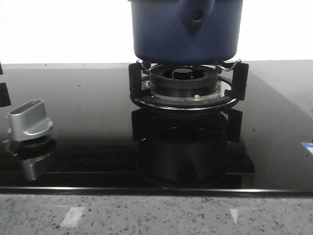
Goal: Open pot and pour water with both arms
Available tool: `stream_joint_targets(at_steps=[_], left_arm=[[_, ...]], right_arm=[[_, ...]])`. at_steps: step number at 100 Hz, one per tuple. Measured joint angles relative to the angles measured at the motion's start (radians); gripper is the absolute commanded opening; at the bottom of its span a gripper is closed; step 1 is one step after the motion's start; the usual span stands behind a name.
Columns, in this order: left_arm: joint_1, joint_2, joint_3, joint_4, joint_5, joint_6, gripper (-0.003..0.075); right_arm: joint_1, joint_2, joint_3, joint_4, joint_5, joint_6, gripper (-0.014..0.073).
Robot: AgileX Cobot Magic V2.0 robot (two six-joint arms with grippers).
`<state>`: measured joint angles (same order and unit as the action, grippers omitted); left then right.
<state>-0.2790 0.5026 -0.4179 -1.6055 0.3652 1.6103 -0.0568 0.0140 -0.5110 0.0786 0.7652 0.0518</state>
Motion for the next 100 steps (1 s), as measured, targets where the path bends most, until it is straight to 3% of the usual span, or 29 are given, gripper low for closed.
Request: stream_joint_targets(at_steps=[100], left_arm=[[0.025, -0.048, 0.000, 0.023, -0.005, 0.000, -0.0020]], right_arm=[[0.000, 0.000, 0.000, 0.000, 0.000, 0.000, -0.0074]])
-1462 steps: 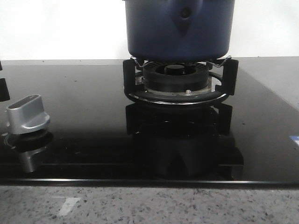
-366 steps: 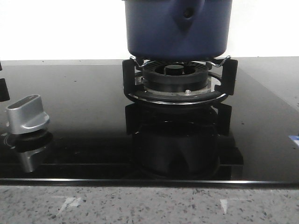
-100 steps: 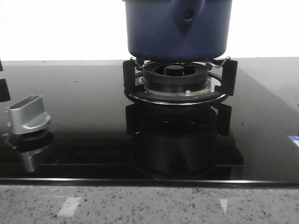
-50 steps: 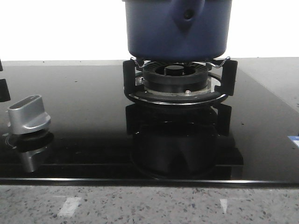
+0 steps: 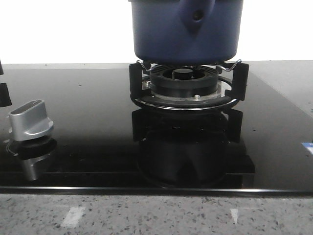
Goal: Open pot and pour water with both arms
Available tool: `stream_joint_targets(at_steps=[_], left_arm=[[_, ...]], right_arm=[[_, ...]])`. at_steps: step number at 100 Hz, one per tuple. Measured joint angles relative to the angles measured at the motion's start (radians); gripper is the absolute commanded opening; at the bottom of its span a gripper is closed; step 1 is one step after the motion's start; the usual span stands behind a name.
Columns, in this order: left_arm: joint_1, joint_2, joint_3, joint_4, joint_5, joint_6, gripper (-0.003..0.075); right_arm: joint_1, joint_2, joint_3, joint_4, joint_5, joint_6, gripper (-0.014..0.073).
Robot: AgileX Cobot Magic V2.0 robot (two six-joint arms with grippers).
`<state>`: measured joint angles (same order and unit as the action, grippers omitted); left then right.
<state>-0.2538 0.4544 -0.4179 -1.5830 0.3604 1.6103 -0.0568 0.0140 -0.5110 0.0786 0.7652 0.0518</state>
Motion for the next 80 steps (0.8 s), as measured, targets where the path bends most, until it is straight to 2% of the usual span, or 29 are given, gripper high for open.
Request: stream_joint_targets(at_steps=[6, 13, 18, 30, 35, 51, 63, 80], left_arm=[[0.015, -0.025, 0.003, 0.071, -0.010, -0.016, -0.0020], [0.031, -0.068, 0.015, 0.206, -0.029, -0.117, -0.0020], [0.036, -0.104, 0.032, 0.349, -0.052, -0.258, -0.0020], [0.038, -0.225, 0.095, 0.746, -0.074, -0.714, -0.0020], [0.038, -0.279, 0.130, 0.879, -0.076, -0.864, -0.0020], [0.045, -0.438, 0.259, 1.211, -0.074, -1.247, -0.0020], [0.056, -0.459, 0.336, 1.344, -0.074, -1.404, -0.0020], [0.059, -0.459, 0.405, 1.386, -0.117, -1.451, -0.0020]], right_arm=[[0.000, 0.000, 0.000, 0.000, 0.000, 0.000, -0.0074], [0.000, 0.000, 0.000, 0.000, 0.000, 0.000, -0.0074], [0.000, 0.000, 0.000, 0.000, 0.000, 0.000, -0.0074], [0.000, 0.000, 0.000, 0.000, 0.000, 0.000, -0.0074], [0.000, 0.000, 0.000, 0.000, 0.000, 0.000, -0.0074], [0.000, 0.000, 0.000, 0.000, 0.000, 0.000, -0.0074], [0.000, 0.000, 0.000, 0.000, 0.002, 0.000, -0.0074], [0.000, 0.000, 0.000, 0.002, 0.002, 0.000, -0.0074]])
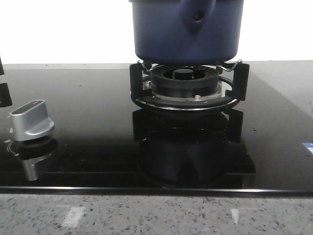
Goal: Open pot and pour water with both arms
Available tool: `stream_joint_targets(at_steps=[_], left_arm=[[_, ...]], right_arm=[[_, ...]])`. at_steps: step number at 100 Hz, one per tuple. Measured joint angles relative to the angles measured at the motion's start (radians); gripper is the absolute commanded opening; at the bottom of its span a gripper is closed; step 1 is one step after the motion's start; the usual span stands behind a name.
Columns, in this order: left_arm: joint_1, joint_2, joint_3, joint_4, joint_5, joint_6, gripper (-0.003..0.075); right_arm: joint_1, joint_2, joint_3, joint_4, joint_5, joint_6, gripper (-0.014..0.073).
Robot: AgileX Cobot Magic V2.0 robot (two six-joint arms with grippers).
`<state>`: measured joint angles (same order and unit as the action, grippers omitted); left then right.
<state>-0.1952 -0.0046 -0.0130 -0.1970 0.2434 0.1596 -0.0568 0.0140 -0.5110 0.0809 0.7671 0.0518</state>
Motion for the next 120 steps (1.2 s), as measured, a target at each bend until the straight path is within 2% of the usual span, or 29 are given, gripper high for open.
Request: stream_joint_targets(at_steps=[15, 37, 120], left_arm=[[0.000, 0.000, 0.015, 0.005, -0.038, -0.049, -0.0020], [0.015, 0.000, 0.015, 0.028, 0.083, -0.060, -0.0020], [0.025, 0.000, 0.015, 0.030, 0.087, -0.066, -0.0020]], right_arm=[[0.000, 0.000, 0.000, 0.000, 0.000, 0.000, -0.0074], [0.002, 0.000, 0.000, 0.000, 0.000, 0.000, -0.0074], [0.002, 0.000, 0.000, 0.000, 0.000, 0.000, -0.0074]])
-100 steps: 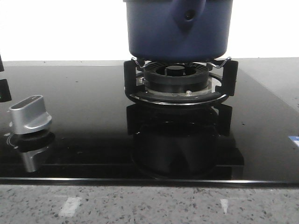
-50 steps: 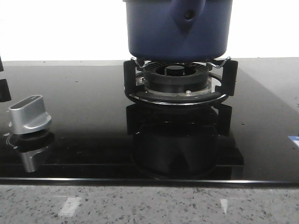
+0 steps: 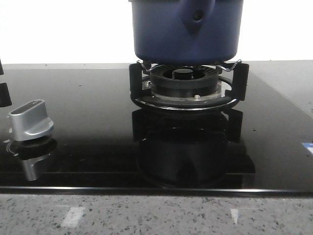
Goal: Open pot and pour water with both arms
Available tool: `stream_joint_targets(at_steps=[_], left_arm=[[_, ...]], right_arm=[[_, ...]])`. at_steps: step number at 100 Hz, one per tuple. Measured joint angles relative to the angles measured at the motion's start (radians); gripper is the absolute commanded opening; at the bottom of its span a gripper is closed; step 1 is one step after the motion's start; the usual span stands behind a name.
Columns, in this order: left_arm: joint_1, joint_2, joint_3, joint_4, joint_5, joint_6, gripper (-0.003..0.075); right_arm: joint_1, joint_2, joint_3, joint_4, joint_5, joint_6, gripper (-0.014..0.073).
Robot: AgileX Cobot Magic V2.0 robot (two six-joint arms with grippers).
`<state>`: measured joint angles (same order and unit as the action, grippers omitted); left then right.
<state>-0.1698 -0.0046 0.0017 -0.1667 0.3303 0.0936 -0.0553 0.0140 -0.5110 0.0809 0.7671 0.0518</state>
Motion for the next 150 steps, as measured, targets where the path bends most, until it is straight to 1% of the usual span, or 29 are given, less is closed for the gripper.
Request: stream_joint_targets(at_steps=[58, 76, 95, 116, 127, 134, 142, 150], left_arm=[[0.002, 0.000, 0.000, 0.000, 0.000, 0.000, -0.0020], [0.002, 0.000, 0.000, 0.000, 0.000, 0.000, -0.0020], [0.002, 0.000, 0.000, 0.000, 0.001, 0.000, -0.0020], [0.002, 0.000, 0.000, 0.000, 0.001, 0.000, -0.0020], [0.002, 0.000, 0.000, 0.000, 0.001, 0.000, -0.0020], [0.002, 0.000, 0.000, 0.000, 0.001, 0.000, -0.0020], [0.002, 0.000, 0.000, 0.000, 0.001, 0.000, -0.0020], [0.002, 0.000, 0.000, 0.000, 0.001, 0.000, -0.0020]], right_arm=[[0.000, 0.000, 0.003, 0.000, 0.000, 0.000, -0.0074], [0.000, -0.002, 0.090, -0.013, -0.007, 0.000, -0.0074], [-0.023, -0.011, 0.241, -0.023, -0.177, 0.000, -0.0074], [-0.064, -0.022, 0.387, -0.024, -0.266, 0.000, -0.0074], [-0.068, -0.022, 0.462, -0.024, -0.311, 0.000, -0.0074], [-0.068, -0.022, 0.502, -0.024, -0.347, 0.000, -0.0074], [-0.068, -0.023, 0.514, -0.024, -0.419, 0.000, -0.0074], [-0.068, -0.023, 0.519, -0.024, -0.448, 0.000, -0.0074]])
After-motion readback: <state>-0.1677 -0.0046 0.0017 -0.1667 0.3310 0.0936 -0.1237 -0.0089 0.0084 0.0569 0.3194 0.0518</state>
